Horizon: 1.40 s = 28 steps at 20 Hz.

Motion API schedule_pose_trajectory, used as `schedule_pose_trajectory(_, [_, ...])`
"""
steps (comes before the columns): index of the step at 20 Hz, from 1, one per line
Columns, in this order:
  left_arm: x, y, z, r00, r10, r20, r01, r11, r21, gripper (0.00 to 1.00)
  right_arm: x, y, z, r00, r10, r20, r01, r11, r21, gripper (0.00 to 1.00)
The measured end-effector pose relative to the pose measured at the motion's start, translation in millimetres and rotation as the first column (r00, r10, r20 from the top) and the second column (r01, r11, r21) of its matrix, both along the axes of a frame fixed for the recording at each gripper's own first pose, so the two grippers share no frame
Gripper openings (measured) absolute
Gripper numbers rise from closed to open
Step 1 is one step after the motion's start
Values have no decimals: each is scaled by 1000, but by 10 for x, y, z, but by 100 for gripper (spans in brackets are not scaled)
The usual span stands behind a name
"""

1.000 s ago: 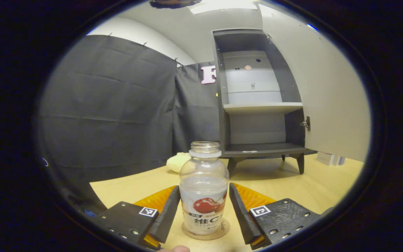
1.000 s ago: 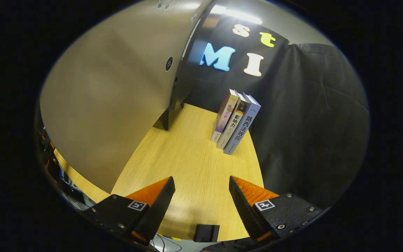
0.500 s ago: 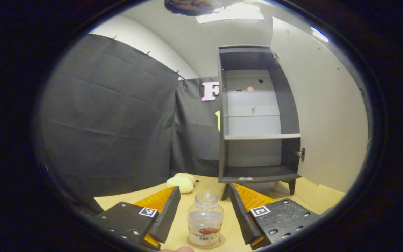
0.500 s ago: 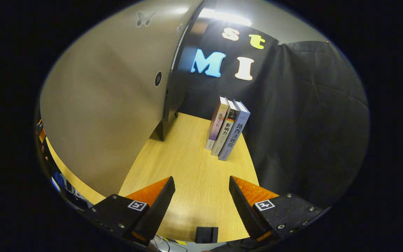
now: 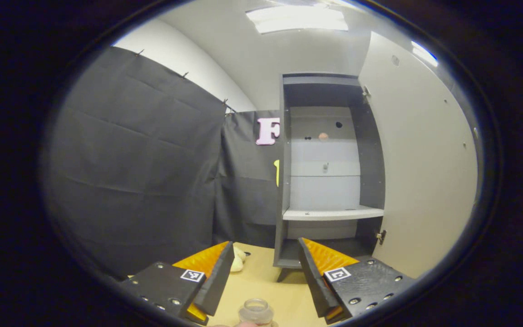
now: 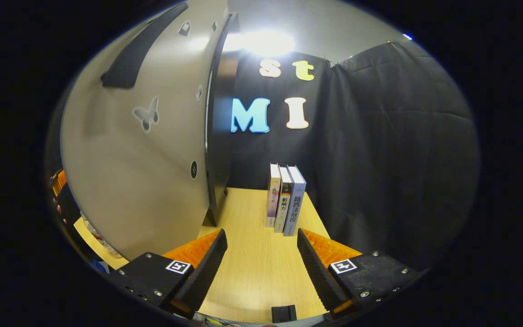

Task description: Open the cabinet door with the right hand, grasp the bottle in the cabinet with the left hand and place it on the coaster, then close the cabinet door with the right hand.

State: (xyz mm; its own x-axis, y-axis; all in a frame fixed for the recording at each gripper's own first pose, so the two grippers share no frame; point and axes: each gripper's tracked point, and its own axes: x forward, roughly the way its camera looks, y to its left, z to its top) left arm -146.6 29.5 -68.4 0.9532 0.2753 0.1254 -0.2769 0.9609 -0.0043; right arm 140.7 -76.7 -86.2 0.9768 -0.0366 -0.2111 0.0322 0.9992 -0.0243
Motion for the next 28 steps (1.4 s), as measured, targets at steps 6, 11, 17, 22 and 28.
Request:
schedule_pose_trajectory(6, [45,-354,392,992,-91,-86,92,996,3,85,-53,196,1126,972,86,218,-98,994,45,95])
schedule_pose_trajectory(11, [20,-490,468,983,-123,-134,123,992,-14,80,-84,411,1467,947,122,297,-147,987,62,95])
schedule_pose_trajectory(17, [34,-362,613,980,-134,-147,135,991,0,85,-81,422,1623,945,55,322,-94,990,107,89])
schedule_pose_trajectory(22, [92,-158,603,975,-167,-147,167,986,-11,85,-153,683,1646,950,45,309,-67,996,61,91])
schedule_pose_trajectory(28, [230,177,497,965,-200,-169,199,980,-21,80,-168,1103,1631,949,22,315,-47,996,72,92])
